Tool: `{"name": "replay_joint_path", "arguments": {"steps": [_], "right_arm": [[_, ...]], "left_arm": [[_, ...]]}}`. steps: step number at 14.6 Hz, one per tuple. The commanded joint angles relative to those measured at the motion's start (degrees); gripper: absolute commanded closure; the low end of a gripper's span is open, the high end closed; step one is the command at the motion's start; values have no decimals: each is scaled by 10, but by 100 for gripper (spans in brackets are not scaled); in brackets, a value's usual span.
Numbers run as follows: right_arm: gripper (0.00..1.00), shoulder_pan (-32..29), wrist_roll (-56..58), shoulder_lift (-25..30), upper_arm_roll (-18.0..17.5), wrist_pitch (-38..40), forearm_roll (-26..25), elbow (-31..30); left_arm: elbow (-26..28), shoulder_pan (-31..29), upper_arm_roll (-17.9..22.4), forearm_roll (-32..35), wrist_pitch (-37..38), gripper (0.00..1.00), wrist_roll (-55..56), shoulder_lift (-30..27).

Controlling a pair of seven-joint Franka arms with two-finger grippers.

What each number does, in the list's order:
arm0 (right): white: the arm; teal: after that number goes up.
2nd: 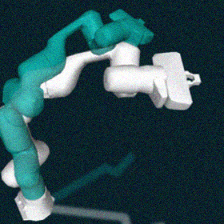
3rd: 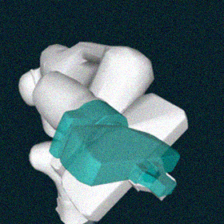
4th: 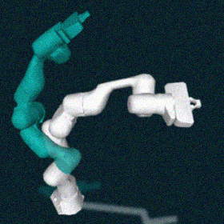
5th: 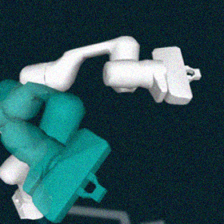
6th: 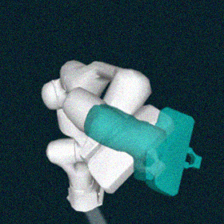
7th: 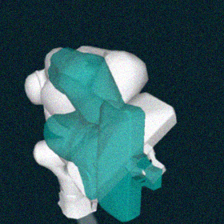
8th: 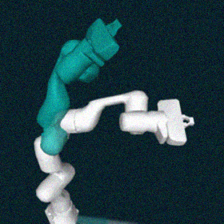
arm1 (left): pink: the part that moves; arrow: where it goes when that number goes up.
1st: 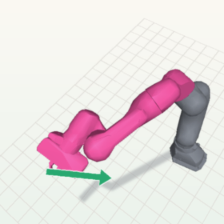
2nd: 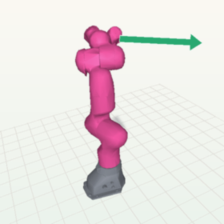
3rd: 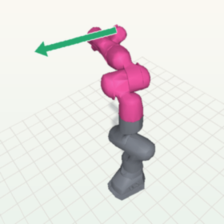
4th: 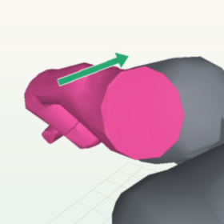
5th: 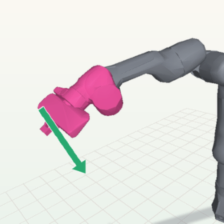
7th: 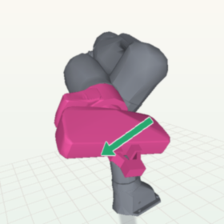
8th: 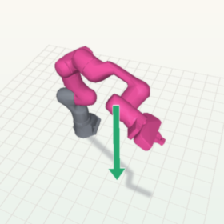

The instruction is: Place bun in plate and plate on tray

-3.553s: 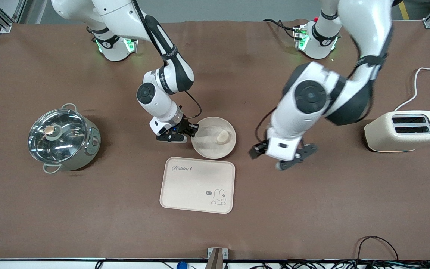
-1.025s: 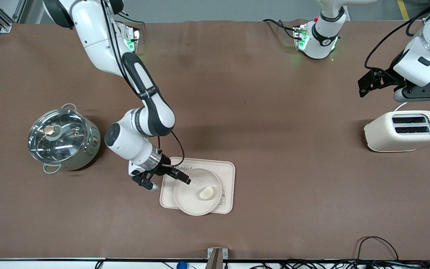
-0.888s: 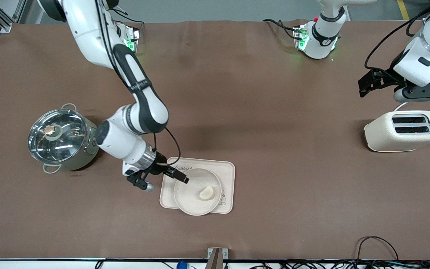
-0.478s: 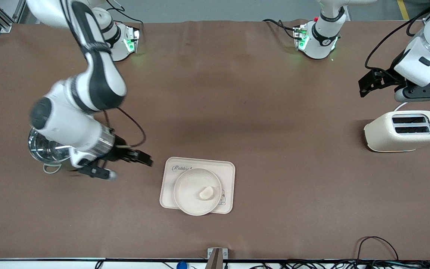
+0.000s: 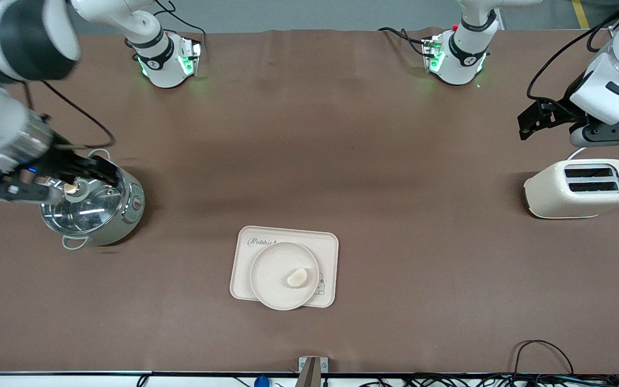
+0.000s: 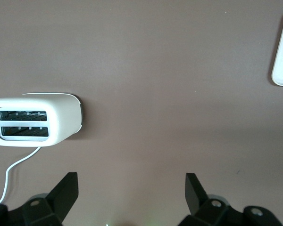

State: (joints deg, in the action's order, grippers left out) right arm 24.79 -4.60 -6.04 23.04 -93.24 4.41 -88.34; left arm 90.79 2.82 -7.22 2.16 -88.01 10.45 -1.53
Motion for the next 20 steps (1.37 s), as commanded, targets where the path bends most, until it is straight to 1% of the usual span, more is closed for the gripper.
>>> {"name": "replay_joint_path", "arguments": {"steps": [1, 2, 3, 4, 5, 8, 12, 17, 19, 20], "right_arm": [[0, -148, 68, 13, -88, 53, -8, 25], [0, -222, 71, 17, -153, 73, -11, 34], [0, -261, 71, 30, -190, 87, -19, 38], [0, -271, 71, 50, -197, 98, -31, 38], [0, -274, 71, 69, -199, 115, -40, 37], [0, -266, 71, 94, -193, 152, -62, 38], [0, -243, 64, 92, -191, 140, -63, 33], [0, -238, 64, 88, -194, 119, -60, 31], [0, -238, 64, 86, -194, 107, -61, 31], [0, -238, 64, 84, -194, 100, -61, 30]], "left_arm": [[-5, -1, 4, -9, 2, 0, -10, -7], [-6, -1, 4, -9, 1, 0, -10, -6], [-10, 0, 4, -10, 1, 0, -10, -5], [-11, 0, 4, -9, 1, 0, -10, -4], [-11, 0, 4, -10, 1, 0, -10, -1], [-9, -1, 4, -10, 5, 0, -16, -2], [-11, -2, 4, -10, 12, 0, -21, -6], [-11, -2, 4, -11, 13, 0, -29, -8], [-12, -4, 4, -20, 13, 0, -51, -8], [-17, -15, 5, -27, 14, 0, -67, -9]]}}
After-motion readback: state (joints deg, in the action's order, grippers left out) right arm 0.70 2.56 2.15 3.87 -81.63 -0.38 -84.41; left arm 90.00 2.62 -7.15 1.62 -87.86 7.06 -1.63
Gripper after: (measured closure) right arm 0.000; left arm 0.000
